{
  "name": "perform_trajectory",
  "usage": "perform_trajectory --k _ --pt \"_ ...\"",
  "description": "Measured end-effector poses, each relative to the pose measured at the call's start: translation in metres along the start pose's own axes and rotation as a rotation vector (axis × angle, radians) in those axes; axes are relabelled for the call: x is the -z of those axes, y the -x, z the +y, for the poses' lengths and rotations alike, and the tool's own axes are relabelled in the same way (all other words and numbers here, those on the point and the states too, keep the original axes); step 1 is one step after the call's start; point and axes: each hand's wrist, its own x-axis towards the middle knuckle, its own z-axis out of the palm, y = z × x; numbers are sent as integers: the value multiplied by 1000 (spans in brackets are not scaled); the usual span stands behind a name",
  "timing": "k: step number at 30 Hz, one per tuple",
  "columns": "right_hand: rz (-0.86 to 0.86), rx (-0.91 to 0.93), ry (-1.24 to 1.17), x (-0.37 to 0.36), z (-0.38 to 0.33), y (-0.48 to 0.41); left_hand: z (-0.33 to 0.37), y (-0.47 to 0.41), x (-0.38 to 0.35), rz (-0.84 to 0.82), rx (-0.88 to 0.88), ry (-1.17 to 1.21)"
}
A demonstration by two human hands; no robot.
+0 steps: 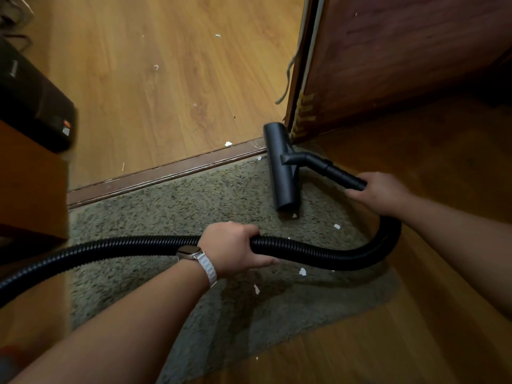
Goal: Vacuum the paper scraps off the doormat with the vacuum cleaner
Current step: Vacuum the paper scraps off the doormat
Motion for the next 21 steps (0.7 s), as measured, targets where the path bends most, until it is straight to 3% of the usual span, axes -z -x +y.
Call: perform_trajectory --k 9,18,21 --pt "-48 -7 -48 -12 -24 -42 -20 -5 -1 -20 85 -17" --pt "-119 222 90 -30 -72 -45 -35 2 -4 -70 99 -23" --pt "-116 206 75 -31 -65 -42 -35 3 -7 -81 95 -27"
